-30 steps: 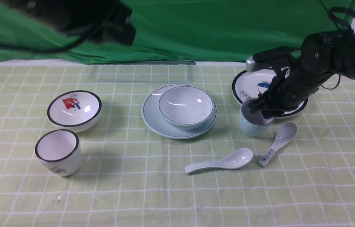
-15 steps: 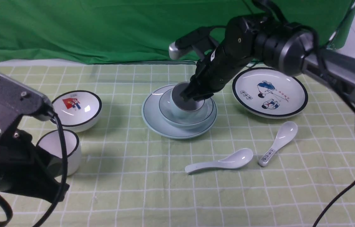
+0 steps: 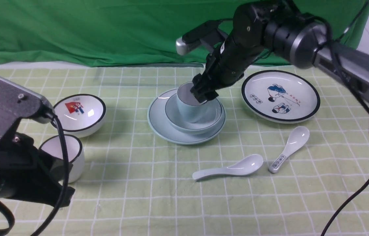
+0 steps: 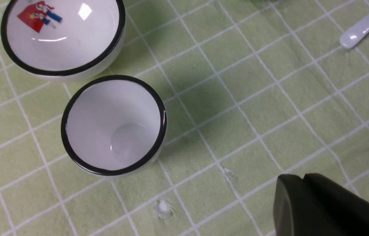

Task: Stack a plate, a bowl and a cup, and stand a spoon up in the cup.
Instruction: Use the right arm to grab a blue soup spoon, then use the right arm to put the blue soup spoon into the blue teacup in the middle

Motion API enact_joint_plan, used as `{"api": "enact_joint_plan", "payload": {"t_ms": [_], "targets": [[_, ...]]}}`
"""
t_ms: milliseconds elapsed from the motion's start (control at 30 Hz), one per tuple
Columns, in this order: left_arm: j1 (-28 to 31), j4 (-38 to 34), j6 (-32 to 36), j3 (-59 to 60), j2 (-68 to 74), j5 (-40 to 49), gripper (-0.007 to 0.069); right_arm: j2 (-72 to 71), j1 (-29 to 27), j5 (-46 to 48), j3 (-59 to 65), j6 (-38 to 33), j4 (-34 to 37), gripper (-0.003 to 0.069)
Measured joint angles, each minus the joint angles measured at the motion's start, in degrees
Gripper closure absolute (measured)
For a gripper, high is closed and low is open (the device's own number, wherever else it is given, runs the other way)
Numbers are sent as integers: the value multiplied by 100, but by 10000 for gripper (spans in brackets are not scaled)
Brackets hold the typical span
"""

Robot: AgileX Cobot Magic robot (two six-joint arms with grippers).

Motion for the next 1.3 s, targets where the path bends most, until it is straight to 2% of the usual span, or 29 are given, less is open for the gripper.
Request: {"api": "enact_joint_plan", "payload": {"t_ms": [133,200,300,433,600,700,800,933,1067,1133,1200,1233,1300], "targets": [[0,-132,0,0,0,68,653,-506,0,697,88,-681,49,106],[0,-208,0,0,0,67,653,-714,0,863,436,-1340,338,128],[0,-366,0,0,0,71,653,-769,32,939,1221,-2186,954,180],[0,-516,0,0,0,89,653,-684,244,488,2265,-2925,866,228],[0,-583,0,0,0,89,653,-665,495,-315,2907,-3344,532,239],[0,-610,0,0,0,89,653,-642,584,-434,3028,-3530,512,263],[0,-618,0,0,0,89,653,-580,623,-434,3042,-3594,523,313],[0,-618,0,0,0,89,653,-509,630,-447,3042,-3578,543,482],[0,-618,5,0,0,89,653,-593,625,-503,3044,-3434,708,498],[0,-618,5,0,0,89,653,-802,594,-705,3044,-3527,1130,498],[0,-625,5,0,0,84,653,-1023,504,-1044,3044,-3864,1921,498],[0,-625,5,0,0,84,653,-1023,493,-1077,3044,-3912,2012,498],[0,-625,5,0,0,40,653,-1232,335,-1547,3044,-4735,3242,498]]}}
